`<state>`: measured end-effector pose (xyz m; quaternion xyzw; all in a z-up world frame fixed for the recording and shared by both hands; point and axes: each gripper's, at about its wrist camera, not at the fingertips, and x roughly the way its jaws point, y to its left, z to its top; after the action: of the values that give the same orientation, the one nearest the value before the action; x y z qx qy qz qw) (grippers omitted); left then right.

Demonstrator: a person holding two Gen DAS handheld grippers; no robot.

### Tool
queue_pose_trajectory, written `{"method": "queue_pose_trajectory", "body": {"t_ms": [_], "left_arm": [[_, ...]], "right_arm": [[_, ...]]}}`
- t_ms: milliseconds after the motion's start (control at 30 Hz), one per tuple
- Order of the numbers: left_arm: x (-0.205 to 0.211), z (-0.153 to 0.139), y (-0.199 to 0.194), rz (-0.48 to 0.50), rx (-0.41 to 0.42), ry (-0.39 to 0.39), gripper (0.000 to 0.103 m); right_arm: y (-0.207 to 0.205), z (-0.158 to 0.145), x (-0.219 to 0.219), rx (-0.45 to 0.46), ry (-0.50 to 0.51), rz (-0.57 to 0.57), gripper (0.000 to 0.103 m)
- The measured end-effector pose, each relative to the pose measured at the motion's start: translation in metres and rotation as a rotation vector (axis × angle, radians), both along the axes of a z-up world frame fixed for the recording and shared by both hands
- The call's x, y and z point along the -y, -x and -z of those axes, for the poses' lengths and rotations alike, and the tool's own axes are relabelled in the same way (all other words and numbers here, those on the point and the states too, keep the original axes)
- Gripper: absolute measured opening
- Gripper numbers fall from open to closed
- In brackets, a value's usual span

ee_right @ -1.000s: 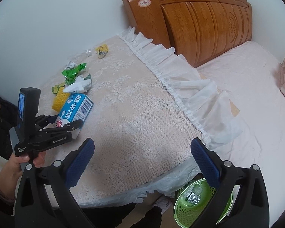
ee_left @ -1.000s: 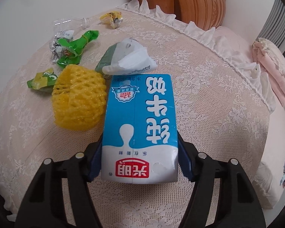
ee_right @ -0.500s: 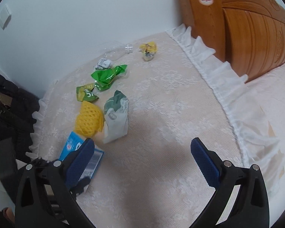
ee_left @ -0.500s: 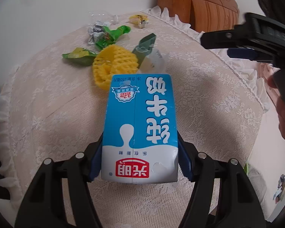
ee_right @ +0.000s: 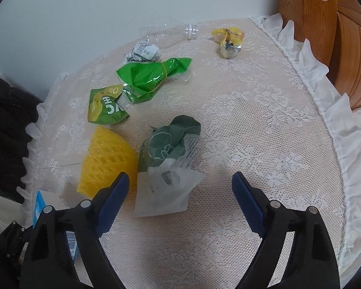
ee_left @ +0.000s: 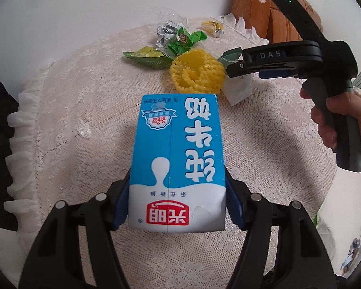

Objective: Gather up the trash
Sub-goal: 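Carry both items over the wastebasket and open the left gripper to drop the carton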

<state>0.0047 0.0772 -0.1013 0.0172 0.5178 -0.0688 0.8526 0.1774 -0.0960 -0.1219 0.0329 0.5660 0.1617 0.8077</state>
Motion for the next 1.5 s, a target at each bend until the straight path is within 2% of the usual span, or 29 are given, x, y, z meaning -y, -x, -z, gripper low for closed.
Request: {"method": "queue_pose_trajectory", "body": {"t_ms": [67, 133, 167, 233, 300, 533, 767, 900, 1100, 1200, 1333, 1500], "left_arm": [[-0.002, -0.001, -0.001, 0.004, 0.001, -0.001, 0.064], [-0.004, -0.001, -0.001, 0.013, 0.006, -0.009, 0.064], [-0.004, -0.002, -0.001, 0.02, 0.01, -0.016, 0.064], [-0.004, -0.004, -0.001, 0.035, 0.017, -0.022, 0.064], [-0.004, -0.007, -0.002, 0.052, 0.024, -0.02, 0.064], [0.014, -0.021, -0.004, 0.166, 0.069, -0.018, 0.064], [0.065, -0.035, 0.015, 0.376, 0.084, -0.007, 0.064], [0.106, -0.044, 0.035, 0.467, 0.103, -0.022, 0.064], [0.182, -0.05, 0.077, 0.56, 0.093, 0.014, 0.064], [0.223, -0.045, 0.099, 0.636, 0.061, 0.022, 0.064], [0.279, -0.03, 0.125, 0.748, 0.014, 0.015, 0.064], [0.335, -0.01, 0.154, 0.852, -0.011, -0.027, 0.064]], "right_arm": [[-0.002, 0.004, -0.003, -0.014, 0.004, 0.001, 0.069], [-0.003, 0.009, -0.005, -0.036, -0.025, 0.003, 0.046], [-0.003, 0.009, -0.005, -0.036, -0.03, 0.008, 0.041], [0.001, 0.005, -0.006, -0.011, 0.002, 0.022, 0.04], [0.007, 0.0, -0.001, -0.003, -0.014, 0.044, 0.037], [0.047, -0.034, 0.044, 0.045, -0.042, 0.169, 0.036], [0.136, -0.07, 0.106, 0.094, -0.034, 0.344, 0.036], [0.207, -0.081, 0.153, 0.101, -0.03, 0.443, 0.036], [0.305, -0.074, 0.222, 0.074, 0.044, 0.551, 0.037], [0.345, -0.064, 0.255, 0.056, 0.042, 0.62, 0.037], [0.383, -0.055, 0.287, 0.056, 0.034, 0.696, 0.037], [0.413, -0.049, 0.316, 0.064, 0.027, 0.74, 0.037]]}}
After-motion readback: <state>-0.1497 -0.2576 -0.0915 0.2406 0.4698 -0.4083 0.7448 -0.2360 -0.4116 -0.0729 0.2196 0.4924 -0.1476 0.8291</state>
